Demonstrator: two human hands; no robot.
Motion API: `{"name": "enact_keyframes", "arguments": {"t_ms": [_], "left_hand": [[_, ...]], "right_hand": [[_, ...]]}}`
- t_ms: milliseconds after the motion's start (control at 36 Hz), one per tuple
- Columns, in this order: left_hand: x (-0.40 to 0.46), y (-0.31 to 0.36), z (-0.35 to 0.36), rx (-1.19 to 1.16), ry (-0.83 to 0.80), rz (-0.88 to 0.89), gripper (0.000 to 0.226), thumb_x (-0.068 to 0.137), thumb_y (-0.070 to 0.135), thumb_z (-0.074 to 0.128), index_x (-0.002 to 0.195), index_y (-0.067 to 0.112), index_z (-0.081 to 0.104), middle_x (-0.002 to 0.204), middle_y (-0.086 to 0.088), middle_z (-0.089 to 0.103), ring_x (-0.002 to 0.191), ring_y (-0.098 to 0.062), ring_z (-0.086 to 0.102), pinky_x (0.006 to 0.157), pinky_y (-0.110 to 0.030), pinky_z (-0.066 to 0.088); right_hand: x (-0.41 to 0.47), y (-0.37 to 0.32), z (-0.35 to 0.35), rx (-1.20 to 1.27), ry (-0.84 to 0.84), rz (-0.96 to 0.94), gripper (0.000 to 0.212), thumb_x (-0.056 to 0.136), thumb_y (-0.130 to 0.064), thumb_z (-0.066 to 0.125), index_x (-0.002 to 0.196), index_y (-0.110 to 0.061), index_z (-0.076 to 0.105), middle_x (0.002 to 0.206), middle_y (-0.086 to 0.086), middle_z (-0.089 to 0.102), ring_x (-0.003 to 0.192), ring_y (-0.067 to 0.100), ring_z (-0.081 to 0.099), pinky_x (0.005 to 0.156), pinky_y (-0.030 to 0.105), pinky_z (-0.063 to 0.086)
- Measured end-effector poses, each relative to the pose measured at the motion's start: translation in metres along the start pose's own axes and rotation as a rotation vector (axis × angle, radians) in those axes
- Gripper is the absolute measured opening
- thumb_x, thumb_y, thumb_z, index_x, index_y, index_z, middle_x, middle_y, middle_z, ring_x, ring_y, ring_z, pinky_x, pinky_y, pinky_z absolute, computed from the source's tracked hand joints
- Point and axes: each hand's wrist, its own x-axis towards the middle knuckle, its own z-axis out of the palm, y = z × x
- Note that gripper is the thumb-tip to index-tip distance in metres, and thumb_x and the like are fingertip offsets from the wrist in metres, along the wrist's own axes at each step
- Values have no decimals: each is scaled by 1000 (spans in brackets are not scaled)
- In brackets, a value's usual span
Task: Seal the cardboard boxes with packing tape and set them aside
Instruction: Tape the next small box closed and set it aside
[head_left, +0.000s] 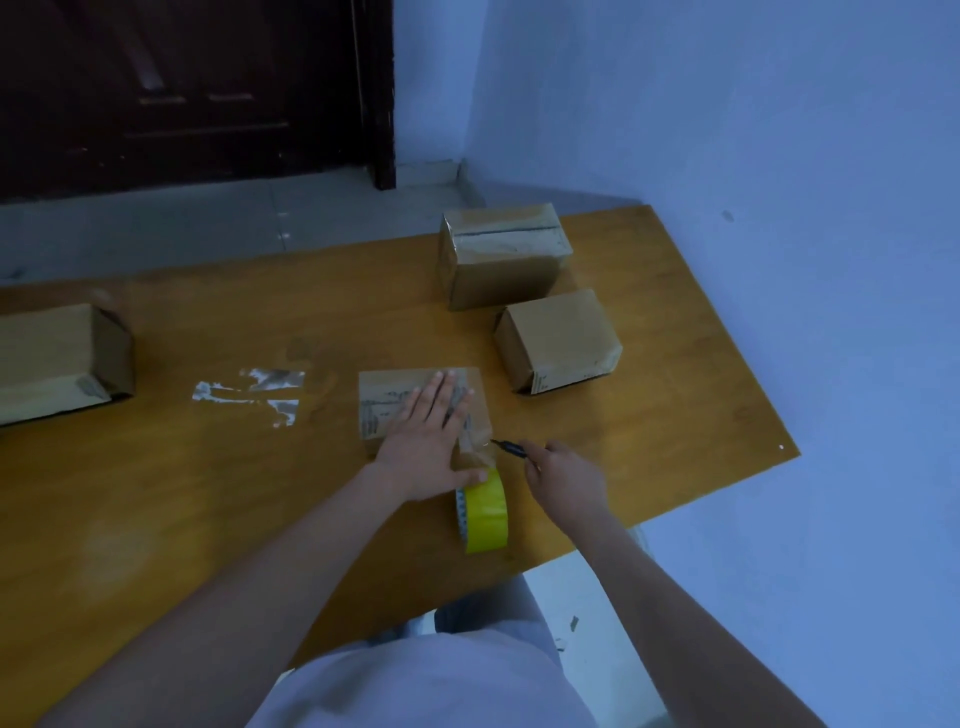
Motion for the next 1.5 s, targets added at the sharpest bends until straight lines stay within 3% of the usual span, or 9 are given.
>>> {"name": "enact_keyframes", "arguments": {"t_ms": [306, 389, 472, 556, 833, 944, 1083, 1389, 1500], "left_hand": [[1, -1, 1, -6, 7, 4, 105, 81, 81, 27, 148, 17, -23, 153, -10, -33, 140, -24, -33, 113, -39, -17], [2, -1, 2, -12, 12, 8, 105, 81, 81, 26, 148, 17, -23, 153, -10, -33, 140, -24, -33, 113, -38, -17], [2, -1, 3, -23, 28, 10, 105, 82, 80, 27, 148, 17, -23, 153, -10, -33, 140, -24, -32, 114, -38, -17], [1, 0, 4, -55, 48, 12, 101, 85, 76, 30, 149, 17, -20, 154, -9, -32, 140, -23, -32, 113, -37, -18], [6, 8, 9, -175, 272, -105, 58, 101, 50, 23, 153, 29, 8, 161, 5, -6, 146, -10, -11, 116, -29, -7], [10, 3, 11, -142, 294, -129, 56, 101, 48, 27, 152, 27, 18, 160, 3, 6, 148, -13, -1, 117, -31, 0], [13, -4, 17, -66, 311, -85, 56, 92, 44, 31, 129, 15, 60, 137, -9, 55, 128, -26, 51, 103, -37, 25], [11, -20, 15, -19, 345, 44, 55, 89, 42, 40, 133, 13, 55, 136, -12, 55, 126, -28, 52, 103, -37, 25], [2, -31, 15, -225, 336, 118, 75, 91, 38, 61, 150, 23, 18, 155, 1, 28, 143, -10, 14, 117, -35, 12]], "right_hand": [[9, 2, 33, 223, -46, 418, 27, 95, -27, 47, 119, -16, 50, 122, 3, 45, 115, 25, 44, 92, 40, 41], [11, -13, 26, 725, 67, 327, 26, 92, -22, 56, 115, -10, 60, 109, 3, 51, 108, 25, 52, 94, 41, 44], [7, -29, 13, 1279, -226, 326, 22, 93, -20, 56, 109, -7, 65, 107, 5, 62, 107, 21, 57, 95, 35, 43], [4, -32, 13, 1424, -408, 317, 22, 92, -22, 57, 106, -11, 69, 107, 5, 67, 107, 20, 60, 97, 35, 43], [-2, -33, 6, 1421, -324, 294, 17, 91, -16, 59, 103, -13, 71, 103, -2, 71, 103, 12, 63, 97, 31, 45], [-10, -32, 7, 1384, -314, 293, 16, 90, -15, 61, 102, -14, 72, 102, -4, 70, 94, 1, 62, 84, 16, 46], [-20, -33, 12, 1438, -235, 347, 15, 90, -11, 61, 100, -12, 72, 101, -3, 70, 91, 0, 62, 77, 11, 46], [-17, -35, 7, 1444, -217, 353, 16, 90, -10, 60, 101, -10, 72, 99, -4, 70, 95, 6, 61, 84, 17, 46], [-17, -32, 7, 1446, -214, 342, 15, 90, -11, 61, 95, -16, 73, 97, -5, 71, 95, 9, 62, 89, 26, 47]]}}
